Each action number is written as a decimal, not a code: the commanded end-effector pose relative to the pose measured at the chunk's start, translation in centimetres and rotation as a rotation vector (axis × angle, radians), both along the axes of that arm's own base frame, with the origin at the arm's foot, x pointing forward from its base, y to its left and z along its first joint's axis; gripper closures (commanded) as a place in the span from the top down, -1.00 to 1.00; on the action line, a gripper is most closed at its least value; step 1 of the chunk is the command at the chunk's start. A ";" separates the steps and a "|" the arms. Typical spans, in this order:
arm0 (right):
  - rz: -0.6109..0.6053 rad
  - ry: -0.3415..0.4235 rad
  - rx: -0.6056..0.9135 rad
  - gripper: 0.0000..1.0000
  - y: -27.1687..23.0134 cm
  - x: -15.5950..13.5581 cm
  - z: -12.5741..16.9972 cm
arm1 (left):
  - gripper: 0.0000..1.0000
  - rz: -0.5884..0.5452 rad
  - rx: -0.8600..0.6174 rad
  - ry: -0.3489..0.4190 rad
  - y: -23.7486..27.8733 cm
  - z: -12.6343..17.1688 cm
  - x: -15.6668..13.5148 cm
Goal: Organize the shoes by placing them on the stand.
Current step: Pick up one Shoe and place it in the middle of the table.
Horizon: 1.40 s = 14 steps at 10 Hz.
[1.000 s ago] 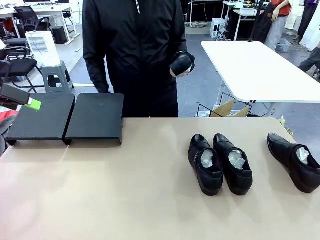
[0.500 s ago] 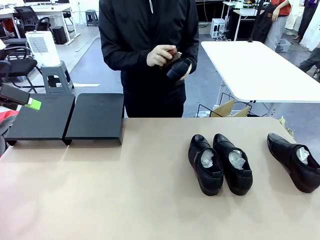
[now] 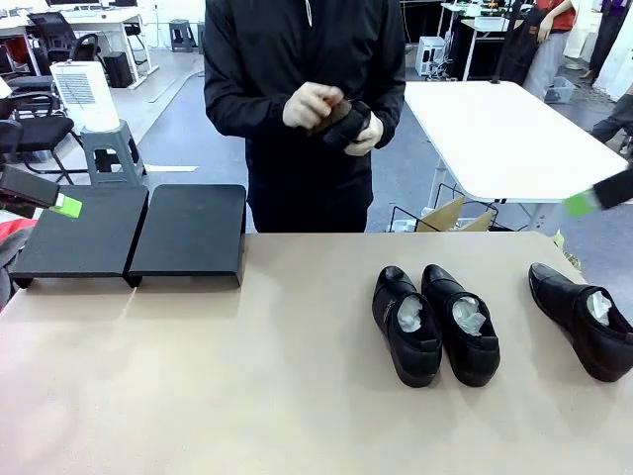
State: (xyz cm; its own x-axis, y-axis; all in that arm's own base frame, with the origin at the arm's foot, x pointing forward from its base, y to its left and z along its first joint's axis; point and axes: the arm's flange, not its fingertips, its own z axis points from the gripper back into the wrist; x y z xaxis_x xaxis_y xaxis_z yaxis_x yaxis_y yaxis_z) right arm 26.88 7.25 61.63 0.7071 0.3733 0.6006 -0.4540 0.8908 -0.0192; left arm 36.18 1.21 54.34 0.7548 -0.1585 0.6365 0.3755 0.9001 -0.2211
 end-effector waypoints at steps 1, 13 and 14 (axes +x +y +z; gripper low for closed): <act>-0.042 0.172 -0.103 1.00 4.8 2.8 0.2 | 1.00 -0.012 -0.011 -0.004 0.2 0.0 0.0; -0.242 0.513 -0.107 1.00 13.6 5.8 -13.4 | 1.00 -0.012 -0.011 -0.004 0.2 0.0 0.0; -0.231 0.542 -0.081 1.00 14.1 6.7 -15.5 | 1.00 -0.012 -0.011 -0.004 0.2 0.0 0.0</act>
State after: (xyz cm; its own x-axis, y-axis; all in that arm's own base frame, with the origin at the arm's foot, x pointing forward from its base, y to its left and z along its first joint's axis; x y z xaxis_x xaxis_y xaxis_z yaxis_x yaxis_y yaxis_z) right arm 32.18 19.83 47.78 0.9617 0.2457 0.1213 -0.2507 0.9677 0.0277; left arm 36.17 1.21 54.34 0.7549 -0.1583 0.6364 0.3752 0.9002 -0.2211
